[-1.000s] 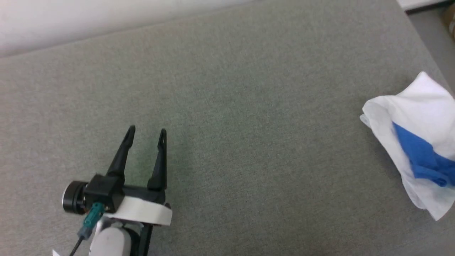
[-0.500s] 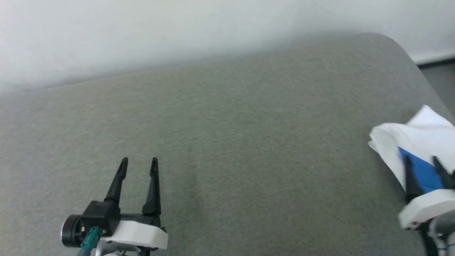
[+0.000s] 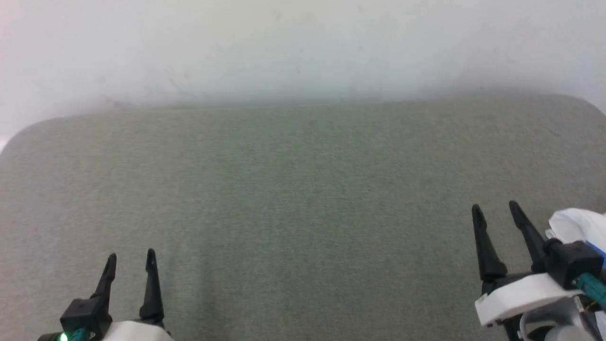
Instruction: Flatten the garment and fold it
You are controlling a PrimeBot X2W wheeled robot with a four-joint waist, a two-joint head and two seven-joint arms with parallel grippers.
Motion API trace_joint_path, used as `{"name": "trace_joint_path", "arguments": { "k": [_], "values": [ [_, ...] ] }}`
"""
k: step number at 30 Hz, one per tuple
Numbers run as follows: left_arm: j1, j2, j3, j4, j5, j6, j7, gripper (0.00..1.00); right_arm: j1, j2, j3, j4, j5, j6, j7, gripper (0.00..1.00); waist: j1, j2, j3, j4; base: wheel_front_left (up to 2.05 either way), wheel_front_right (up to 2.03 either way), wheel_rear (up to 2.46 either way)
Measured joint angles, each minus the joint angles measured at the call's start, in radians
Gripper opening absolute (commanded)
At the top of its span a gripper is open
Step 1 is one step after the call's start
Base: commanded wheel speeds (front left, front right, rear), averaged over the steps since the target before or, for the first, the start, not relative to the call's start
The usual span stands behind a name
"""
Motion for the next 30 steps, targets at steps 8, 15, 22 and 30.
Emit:
{"name": "trace_joint_path", "arguments": {
  "k": [8,15,22,30],
  "values": [
    [0.018,0.017,-0.01,0.033,-0.012,-0.04,0.0,1.0,0.099,0.005,0.018,-0.044,-0.022,0.0,0.019,1.0,0.0,0.0,-0.06,0.023,0.0,0.0,0.0],
    [0.028,0.009,-0.018,0.054,-0.012,-0.045,-0.001,1.0,0.133,0.005,0.036,-0.043,-0.013,0.0,0.026,1.0,0.0,0.0,-0.086,0.005,0.0,0.0,0.0],
    [0.036,0.009,-0.016,0.078,-0.018,-0.049,-0.001,0.0,0.133,0.006,0.075,-0.035,-0.002,0.0,0.022,0.0,0.0,0.0001,-0.095,-0.01,0.0,0.0,0.0],
    [0.036,0.006,-0.017,0.078,-0.018,-0.049,0.01,0.0,0.132,0.005,0.076,-0.034,-0.002,0.0,0.027,0.0,0.0001,0.0001,-0.093,-0.011,0.0,0.0,0.0]
  ]
}}
